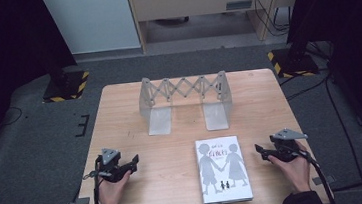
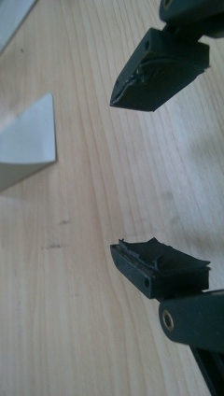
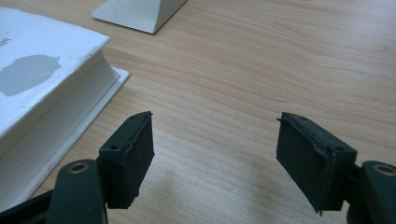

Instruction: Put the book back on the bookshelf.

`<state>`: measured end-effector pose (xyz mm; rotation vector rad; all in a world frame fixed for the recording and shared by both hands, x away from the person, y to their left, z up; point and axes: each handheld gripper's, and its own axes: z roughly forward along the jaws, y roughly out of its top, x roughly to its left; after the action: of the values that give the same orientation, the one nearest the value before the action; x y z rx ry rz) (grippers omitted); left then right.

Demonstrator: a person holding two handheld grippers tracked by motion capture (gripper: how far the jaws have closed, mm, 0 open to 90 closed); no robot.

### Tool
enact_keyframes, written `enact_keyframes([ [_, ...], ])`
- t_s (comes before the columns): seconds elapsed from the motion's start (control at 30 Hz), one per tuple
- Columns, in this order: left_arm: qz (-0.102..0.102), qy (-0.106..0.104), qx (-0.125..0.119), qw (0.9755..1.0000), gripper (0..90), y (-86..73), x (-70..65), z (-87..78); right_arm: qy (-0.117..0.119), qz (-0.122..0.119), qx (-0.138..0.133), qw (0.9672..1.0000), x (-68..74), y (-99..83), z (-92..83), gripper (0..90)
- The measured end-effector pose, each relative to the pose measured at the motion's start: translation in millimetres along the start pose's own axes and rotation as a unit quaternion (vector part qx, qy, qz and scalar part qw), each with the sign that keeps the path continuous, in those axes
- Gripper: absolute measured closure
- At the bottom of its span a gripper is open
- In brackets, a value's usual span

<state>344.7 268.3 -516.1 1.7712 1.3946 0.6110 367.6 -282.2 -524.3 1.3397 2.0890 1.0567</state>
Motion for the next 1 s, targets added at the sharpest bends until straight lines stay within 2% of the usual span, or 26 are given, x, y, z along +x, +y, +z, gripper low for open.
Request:
enact_keyframes([
  [0.1, 0.012, -0.011, -0.013, 0.9998, 23.8, 3.0, -8.5, -2.2, 0.006, -0.002, -0.005, 1.0, 2.7, 0.7, -2.5, 29.8],
  [0.13, 0.012, -0.011, -0.013, 0.9998, 23.8, 3.0, -8.5, -2.2, 0.008, -0.003, -0.006, 0.9999, 3.3, 1.0, -3.8, 30.5],
  [0.17, 0.015, -0.023, -0.017, 0.9995, 23.8, 3.4, -13.3, -2.8, 0.008, -0.001, -0.009, 0.9999, 4.1, 1.3, -4.8, 31.3],
  [0.27, 0.019, -0.03, -0.021, 0.9991, 23.8, 4.0, -18.1, -4.0, 0.007, 0.0, -0.018, 0.9998, 5.5, 1.8, -6.8, 32.3],
  [0.3, 0.02, -0.04, -0.026, 0.9987, 23.8, 5.0, -23.2, -5.2, 0.011, 0.003, -0.024, 0.9997, 6.5, 2.6, -8.3, 33.1],
  [0.43, 0.021, -0.053, -0.037, 0.9977, 23.8, 7.4, -31.5, -7.8, 0.02, 0.008, -0.029, 0.9993, 9.7, 4.3, -9.5, 33.5],
  [0.57, 0.017, -0.064, -0.033, 0.9972, 23.8, 8.3, -39.3, -9.0, 0.026, 0.003, -0.031, 0.9992, 14.5, 5.6, -10.8, 34.1],
  [0.63, 0.023, -0.065, -0.029, 0.9972, 23.8, 8.6, -43.3, -9.8, 0.03, 0.004, -0.035, 0.9989, 17.5, 6.2, -11.8, 34.5],
  [0.8, 0.022, -0.074, -0.035, 0.9964, 23.4, 11.2, -49.7, -11.2, 0.038, 0.003, -0.037, 0.9986, 22.1, 8.0, -12.6, 34.2],
  [0.87, 0.018, -0.085, -0.036, 0.9956, 23.4, 11.9, -54.9, -11.9, 0.049, 0.001, -0.038, 0.9981, 24.7, 8.6, -12.7, 34.4],
  [1.0, 0.023, -0.095, -0.037, 0.9945, 23.4, 12.2, -63.3, -12.1, 0.061, 0.008, -0.042, 0.9972, 28.5, 9.2, -13.3, 34.0],
])
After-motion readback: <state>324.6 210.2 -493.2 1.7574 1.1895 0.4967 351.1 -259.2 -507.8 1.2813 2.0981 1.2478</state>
